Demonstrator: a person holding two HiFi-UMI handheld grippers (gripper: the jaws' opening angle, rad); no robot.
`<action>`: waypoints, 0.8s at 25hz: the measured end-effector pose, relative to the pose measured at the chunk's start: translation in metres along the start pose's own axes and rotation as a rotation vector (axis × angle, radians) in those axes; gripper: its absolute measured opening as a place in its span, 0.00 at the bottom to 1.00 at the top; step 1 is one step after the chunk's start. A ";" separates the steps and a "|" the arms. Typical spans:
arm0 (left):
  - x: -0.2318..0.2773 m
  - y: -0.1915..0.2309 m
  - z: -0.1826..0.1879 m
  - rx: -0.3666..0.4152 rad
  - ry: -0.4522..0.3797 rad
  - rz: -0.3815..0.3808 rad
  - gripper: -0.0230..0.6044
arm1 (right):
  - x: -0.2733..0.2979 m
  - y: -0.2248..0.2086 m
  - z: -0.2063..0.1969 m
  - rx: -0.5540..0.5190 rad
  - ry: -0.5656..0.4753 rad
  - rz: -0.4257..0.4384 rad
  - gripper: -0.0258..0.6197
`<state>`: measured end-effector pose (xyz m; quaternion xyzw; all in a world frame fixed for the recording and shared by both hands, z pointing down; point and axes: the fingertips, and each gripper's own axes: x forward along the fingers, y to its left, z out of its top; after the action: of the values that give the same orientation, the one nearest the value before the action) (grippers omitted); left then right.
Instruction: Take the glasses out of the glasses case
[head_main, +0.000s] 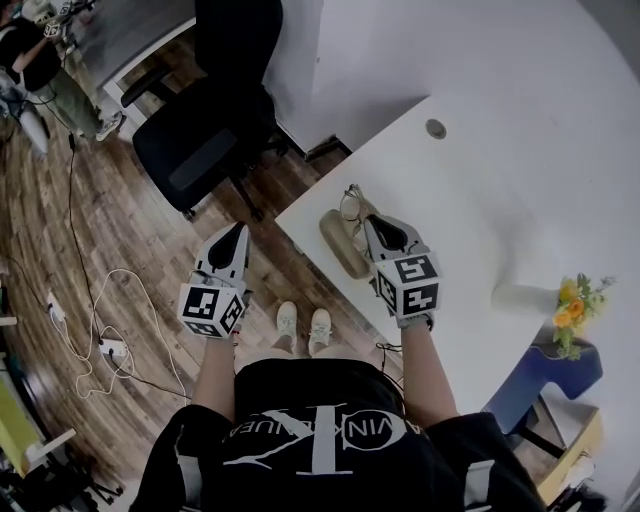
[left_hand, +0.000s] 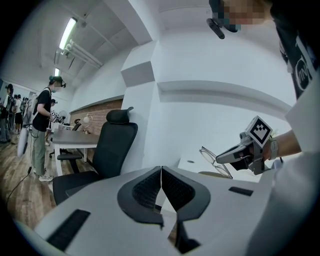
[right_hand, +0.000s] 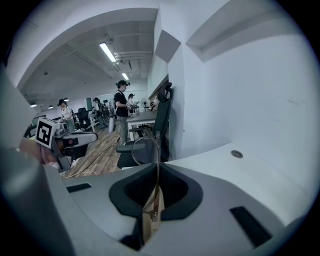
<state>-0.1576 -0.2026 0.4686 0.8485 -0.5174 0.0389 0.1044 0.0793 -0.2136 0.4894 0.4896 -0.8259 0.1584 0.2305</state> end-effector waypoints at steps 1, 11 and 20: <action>-0.001 0.002 0.003 0.004 -0.004 0.003 0.07 | -0.002 0.000 0.003 -0.002 -0.018 0.001 0.09; -0.006 0.010 0.026 0.028 -0.046 0.024 0.07 | -0.020 -0.008 0.031 0.058 -0.176 0.013 0.09; -0.015 0.019 0.045 0.053 -0.083 0.047 0.07 | -0.033 -0.009 0.045 0.064 -0.260 0.009 0.09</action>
<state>-0.1834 -0.2075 0.4249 0.8395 -0.5397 0.0201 0.0594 0.0907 -0.2155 0.4338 0.5094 -0.8455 0.1207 0.1051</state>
